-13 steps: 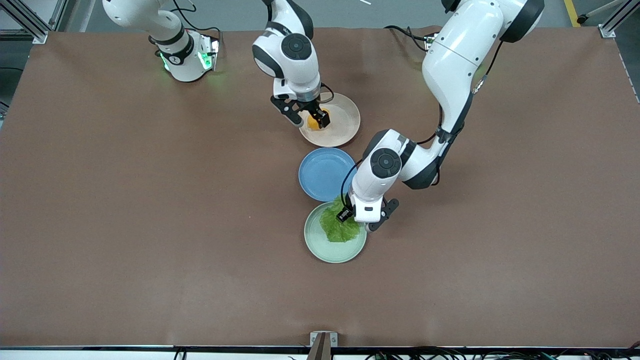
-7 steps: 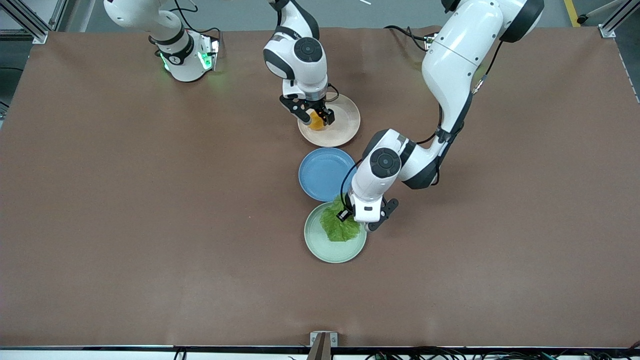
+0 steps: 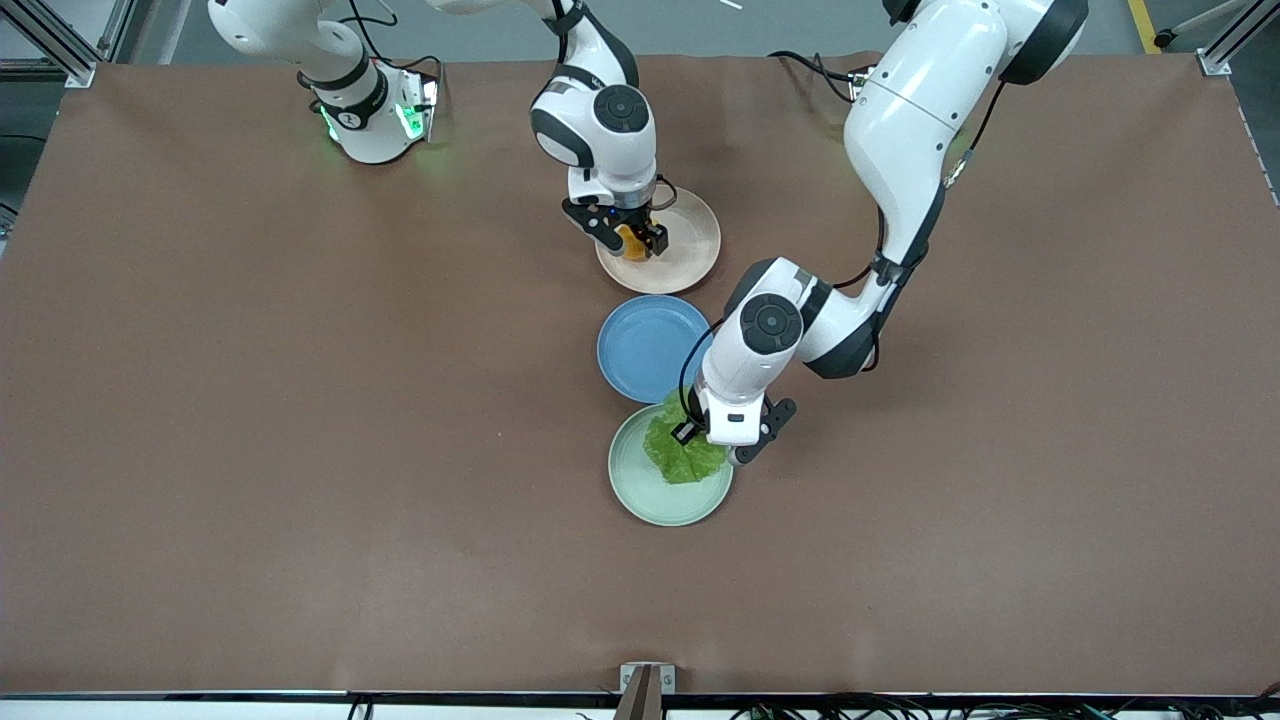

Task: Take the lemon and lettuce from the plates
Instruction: 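Grasp the lettuce with the left gripper while the right gripper grasps the lemon, then carry the lettuce and lemon off their plates onto the table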

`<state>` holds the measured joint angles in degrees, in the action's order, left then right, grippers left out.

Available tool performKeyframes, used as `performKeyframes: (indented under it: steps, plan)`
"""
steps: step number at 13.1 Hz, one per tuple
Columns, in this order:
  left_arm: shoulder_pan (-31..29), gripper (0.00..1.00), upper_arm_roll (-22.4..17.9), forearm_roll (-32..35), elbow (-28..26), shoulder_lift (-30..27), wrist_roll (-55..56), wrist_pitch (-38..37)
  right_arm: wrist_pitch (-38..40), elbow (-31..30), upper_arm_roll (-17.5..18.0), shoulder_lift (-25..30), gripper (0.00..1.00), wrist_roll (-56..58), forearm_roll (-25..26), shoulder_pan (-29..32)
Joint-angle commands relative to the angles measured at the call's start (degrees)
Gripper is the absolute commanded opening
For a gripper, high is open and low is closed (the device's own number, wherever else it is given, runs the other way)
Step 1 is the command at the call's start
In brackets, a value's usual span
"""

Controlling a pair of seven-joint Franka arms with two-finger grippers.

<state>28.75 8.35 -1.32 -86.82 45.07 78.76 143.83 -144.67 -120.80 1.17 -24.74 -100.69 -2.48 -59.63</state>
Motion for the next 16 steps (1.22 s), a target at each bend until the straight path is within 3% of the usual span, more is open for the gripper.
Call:
performKeyframes:
  steps: [1,2,3,6,8,10,12,16]
  plan:
    - [0.5,0.01,-0.4,0.9,0.0,-1.8,1.4,0.0,-0.5,0.0,-0.7,0.0,0.34,-1.4,1.2,-0.7]
    - [0.3,0.01,-0.4,0.9,0.3,-2.8,1.7,0.0,-0.1,0.2,-0.7,0.1,0.05,-1.4,1.2,-0.5]
    - [0.0,0.00,-0.4,0.9,0.3,-3.8,2.2,0.0,0.5,0.2,-0.9,0.7,0.00,-1.3,1.2,0.2]
    - [-1.1,0.00,-0.3,0.9,-0.3,-10.2,2.6,-0.6,9.3,0.7,-1.2,7.9,0.00,7.2,1.2,5.8]
    - [-3.7,0.00,-0.1,0.6,-2.2,-15.5,1.8,-3.3,16.4,0.7,-1.2,13.7,0.00,22.5,1.2,12.7]
    - [-7.2,0.00,0.2,0.6,-4.5,-20.3,-1.7,-9.2,19.5,0.7,-1.2,16.2,0.00,38.7,1.1,21.0]
    - [-10.8,0.00,1.2,0.5,-10.8,-24.5,-10.7,-11.7,19.2,0.4,-1.3,16.0,0.00,53.8,1.1,29.4]
    - [-20.2,0.00,4.1,0.5,-24.9,-29.2,-21.2,-4.2,13.5,0.2,-1.2,13.6,0.00,81.3,1.1,44.4]
